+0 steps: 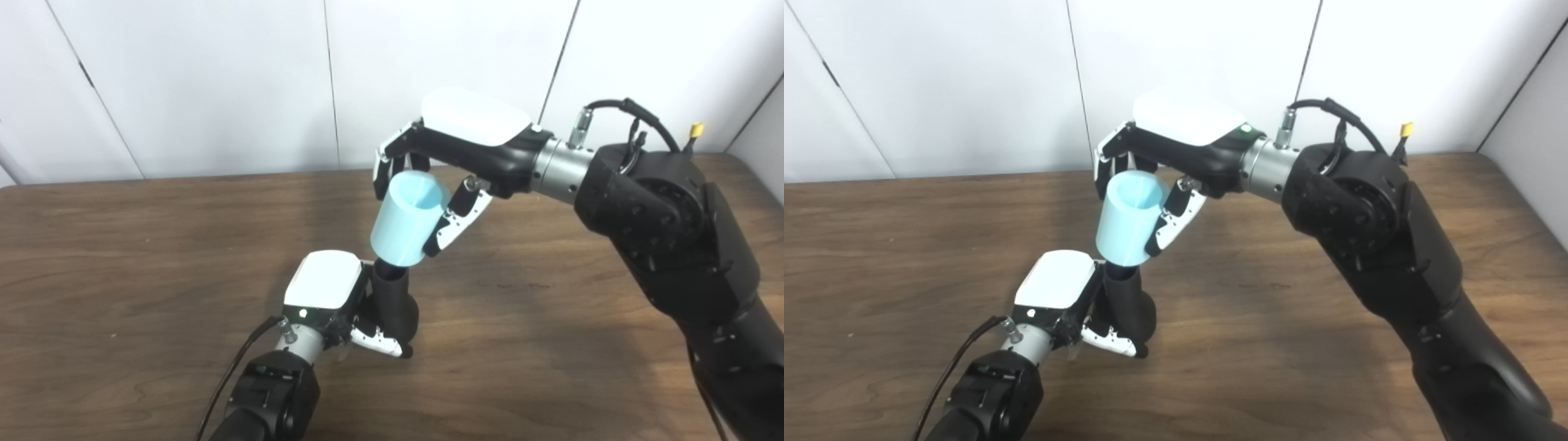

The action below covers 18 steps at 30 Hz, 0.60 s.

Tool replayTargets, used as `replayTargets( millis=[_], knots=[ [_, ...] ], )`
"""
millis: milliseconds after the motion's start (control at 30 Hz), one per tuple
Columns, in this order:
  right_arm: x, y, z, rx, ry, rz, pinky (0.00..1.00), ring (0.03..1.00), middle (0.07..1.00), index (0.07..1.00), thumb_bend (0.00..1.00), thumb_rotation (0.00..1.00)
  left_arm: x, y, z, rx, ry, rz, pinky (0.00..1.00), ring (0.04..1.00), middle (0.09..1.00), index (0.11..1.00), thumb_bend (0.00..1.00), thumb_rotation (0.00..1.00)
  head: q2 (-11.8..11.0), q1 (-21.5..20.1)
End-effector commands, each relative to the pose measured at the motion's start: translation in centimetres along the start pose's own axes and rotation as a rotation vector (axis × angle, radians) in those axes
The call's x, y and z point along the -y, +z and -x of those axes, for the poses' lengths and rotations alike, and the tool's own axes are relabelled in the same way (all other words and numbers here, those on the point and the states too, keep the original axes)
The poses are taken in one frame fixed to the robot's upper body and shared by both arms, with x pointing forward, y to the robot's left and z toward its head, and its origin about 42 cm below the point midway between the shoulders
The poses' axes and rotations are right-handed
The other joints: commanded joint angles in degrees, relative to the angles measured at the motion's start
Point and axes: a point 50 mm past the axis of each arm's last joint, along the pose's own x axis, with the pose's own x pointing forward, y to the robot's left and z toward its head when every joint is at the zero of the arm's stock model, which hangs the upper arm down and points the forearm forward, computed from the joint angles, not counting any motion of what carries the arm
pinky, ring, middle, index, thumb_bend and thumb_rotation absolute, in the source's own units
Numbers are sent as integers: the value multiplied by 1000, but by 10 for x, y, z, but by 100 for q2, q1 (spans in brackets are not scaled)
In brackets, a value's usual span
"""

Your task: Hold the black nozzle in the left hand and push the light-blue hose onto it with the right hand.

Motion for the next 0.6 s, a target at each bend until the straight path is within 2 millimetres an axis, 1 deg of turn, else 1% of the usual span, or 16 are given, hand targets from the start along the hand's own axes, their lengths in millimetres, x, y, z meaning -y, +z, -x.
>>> replayTargets(
  millis=[0, 33, 67, 100, 133, 167, 233, 267, 300, 333, 367, 433, 467, 567],
  knots=[
    [16, 2, 4, 6, -48, 41, 432, 390, 488, 506, 518, 0, 10, 6, 0, 12, -71, 5, 362, 469, 471, 485, 525, 0, 12, -5],
    [16, 2, 4, 3, -47, 41, 433, 389, 491, 505, 518, 0, 10, 6, 0, 11, -71, 5, 368, 473, 479, 484, 525, 0, 12, -4],
    [15, 1, 4, -1, -47, 42, 469, 390, 490, 505, 518, 0, 10, 7, 0, 10, -70, 3, 371, 474, 481, 484, 525, 0, 19, -7],
    [15, 1, 4, -4, -47, 42, 534, 391, 487, 506, 518, 0, 10, 7, 0, 10, -68, 2, 367, 470, 476, 485, 525, 0, 19, -7],
    [15, 1, 3, -12, -44, 43, 568, 391, 486, 506, 518, 0, 9, 7, 0, 10, -65, 2, 365, 468, 473, 485, 525, 0, 36, -18],
    [14, 1, 3, -17, -42, 43, 684, 400, 480, 506, 519, 0, 9, 7, 0, 11, -63, 4, 358, 463, 467, 486, 526, 0, 48, -23],
    [14, 0, 2, -21, -38, 44, 714, 408, 478, 503, 520, 0, 9, 8, 0, 11, -61, 6, 351, 457, 460, 487, 526, 0, 66, -25],
    [13, -1, 2, -17, -32, 43, 675, 409, 480, 501, 520, 0, 8, 8, 1, 11, -64, 6, 353, 459, 462, 486, 526, 0, 76, -30],
    [12, -2, 1, -14, -29, 42, 593, 405, 480, 502, 519, 0, 8, 9, 1, 10, -65, 5, 361, 467, 473, 485, 525, 0, 82, -35],
    [12, -3, 1, -15, -22, 40, 542, 403, 480, 503, 519, 0, 7, 9, 1, 12, -67, 3, 366, 473, 480, 484, 525, 0, 90, -44],
    [11, -3, 0, -14, -16, 38, 466, 397, 481, 505, 518, 0, 7, 9, 1, 13, -67, 2, 365, 473, 482, 484, 525, 0, 102, -65],
    [9, -4, -1, -19, -7, 27, 368, 380, 484, 522, 515, 0, 6, 9, 1, 14, -66, 1, 363, 468, 477, 484, 525, 0, 111, -72],
    [8, -5, -2, -18, -4, 22, 350, 374, 482, 529, 513, 0, 6, 9, 1, 14, -65, -1, 359, 464, 474, 484, 526, 0, 119, -79],
    [5, -6, -3, -18, 2, 9, 355, 369, 484, 537, 511, 0, 6, 9, 1, 13, -64, 0, 355, 460, 471, 485, 526, 0, 128, -78]
  ],
)
